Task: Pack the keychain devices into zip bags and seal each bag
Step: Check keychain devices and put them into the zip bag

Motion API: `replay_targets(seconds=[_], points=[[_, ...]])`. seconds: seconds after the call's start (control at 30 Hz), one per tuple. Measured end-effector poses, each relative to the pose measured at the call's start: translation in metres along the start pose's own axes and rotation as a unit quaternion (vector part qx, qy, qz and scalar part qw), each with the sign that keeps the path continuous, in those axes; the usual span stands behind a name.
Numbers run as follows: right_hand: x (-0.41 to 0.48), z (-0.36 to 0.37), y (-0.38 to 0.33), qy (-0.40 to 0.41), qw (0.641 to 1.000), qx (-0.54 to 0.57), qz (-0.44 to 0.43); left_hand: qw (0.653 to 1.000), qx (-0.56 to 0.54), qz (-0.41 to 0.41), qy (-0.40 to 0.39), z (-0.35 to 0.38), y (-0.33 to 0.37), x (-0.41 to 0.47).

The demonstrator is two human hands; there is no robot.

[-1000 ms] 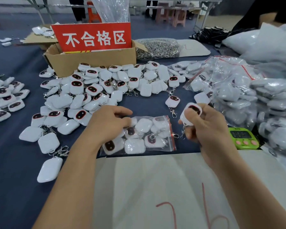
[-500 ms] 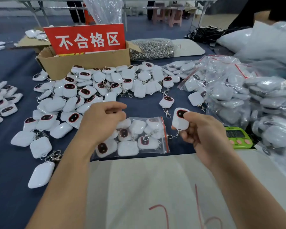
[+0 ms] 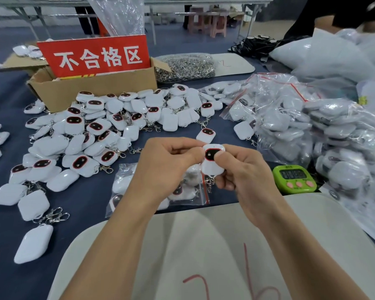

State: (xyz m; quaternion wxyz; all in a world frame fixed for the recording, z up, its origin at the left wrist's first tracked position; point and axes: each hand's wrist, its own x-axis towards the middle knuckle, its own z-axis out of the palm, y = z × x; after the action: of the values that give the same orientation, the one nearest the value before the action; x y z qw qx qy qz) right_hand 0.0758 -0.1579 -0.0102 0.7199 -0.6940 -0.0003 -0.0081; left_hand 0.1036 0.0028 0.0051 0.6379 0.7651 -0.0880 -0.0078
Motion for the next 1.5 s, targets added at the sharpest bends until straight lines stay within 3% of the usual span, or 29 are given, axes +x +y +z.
replay_targets(seconds=[0.1,0.4,0.6,0.77,1.13,1.2,1.33,1.5], points=[[-0.003,0.001,-0.001,0.005,1.000,-0.026,-0.014,1.000,-0.011,-0.008,0.009,0.001,0.001,0.000],[-0.004,0.001,-0.003,-0.013,0.997,0.032,-0.066,0.999,-0.023,-0.015,-0.017,0.000,0.001,-0.001],[-0.004,-0.001,-0.002,-0.017,0.999,-0.023,-0.026,0.999,-0.015,-0.030,-0.010,-0.002,-0.001,0.000],[-0.002,-0.003,-0.001,-0.067,0.997,-0.012,-0.023,0.998,-0.049,-0.043,0.005,-0.006,0.000,0.001],[-0.002,-0.002,0.000,-0.046,0.997,-0.038,-0.038,0.999,-0.027,-0.024,-0.003,-0.005,-0.004,0.001],[-0.003,-0.002,0.001,-0.037,0.997,-0.050,-0.053,1.000,-0.026,-0.009,0.000,-0.004,-0.003,0.000],[-0.004,0.000,0.005,0.017,0.979,-0.176,-0.097,1.000,0.013,0.026,-0.011,0.003,0.000,-0.002],[0.001,-0.002,0.005,0.112,0.989,-0.052,-0.083,0.998,-0.027,0.000,0.062,-0.001,-0.008,0.001]])
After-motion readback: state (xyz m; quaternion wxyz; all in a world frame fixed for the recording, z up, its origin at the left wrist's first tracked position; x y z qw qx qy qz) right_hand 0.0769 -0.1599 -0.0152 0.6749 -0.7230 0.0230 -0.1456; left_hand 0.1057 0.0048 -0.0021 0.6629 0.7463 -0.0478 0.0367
